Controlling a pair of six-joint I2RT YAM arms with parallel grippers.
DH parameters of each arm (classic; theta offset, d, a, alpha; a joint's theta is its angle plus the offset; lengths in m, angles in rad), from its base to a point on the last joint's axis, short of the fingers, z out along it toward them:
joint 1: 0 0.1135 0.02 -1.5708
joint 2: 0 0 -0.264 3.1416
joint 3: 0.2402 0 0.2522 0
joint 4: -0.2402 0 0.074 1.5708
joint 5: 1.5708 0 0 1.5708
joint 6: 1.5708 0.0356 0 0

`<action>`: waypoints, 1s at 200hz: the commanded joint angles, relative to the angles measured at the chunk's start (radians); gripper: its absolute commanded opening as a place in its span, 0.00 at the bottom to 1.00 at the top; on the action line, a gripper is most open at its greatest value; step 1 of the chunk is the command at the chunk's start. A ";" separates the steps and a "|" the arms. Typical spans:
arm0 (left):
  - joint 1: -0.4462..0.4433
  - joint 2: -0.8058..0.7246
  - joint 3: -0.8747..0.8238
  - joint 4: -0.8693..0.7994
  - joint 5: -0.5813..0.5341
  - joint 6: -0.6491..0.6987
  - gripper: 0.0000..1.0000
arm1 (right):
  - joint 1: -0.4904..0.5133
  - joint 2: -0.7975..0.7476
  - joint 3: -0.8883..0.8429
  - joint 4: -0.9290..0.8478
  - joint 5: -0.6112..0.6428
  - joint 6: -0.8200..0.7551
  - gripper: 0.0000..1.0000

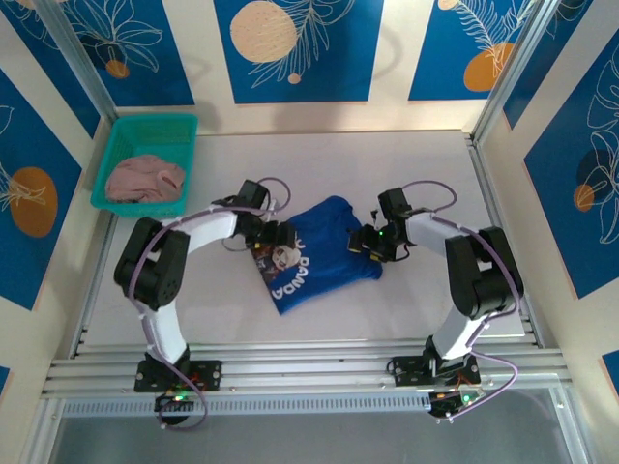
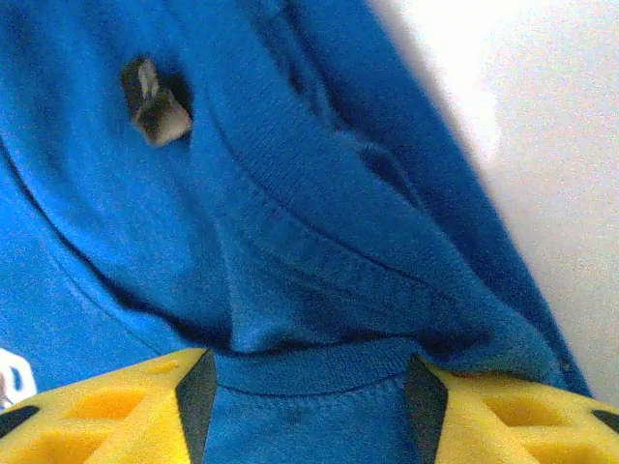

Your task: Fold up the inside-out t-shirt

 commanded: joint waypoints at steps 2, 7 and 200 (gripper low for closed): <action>-0.077 -0.114 -0.180 0.012 0.061 -0.084 0.83 | -0.010 0.089 0.102 -0.008 -0.048 -0.052 0.57; -0.106 -0.145 -0.215 0.024 0.068 -0.107 0.83 | -0.006 0.108 0.127 -0.010 -0.058 -0.061 0.58; 0.027 0.246 0.401 -0.103 0.095 0.122 0.94 | -0.105 0.163 0.299 -0.183 0.034 -0.213 0.88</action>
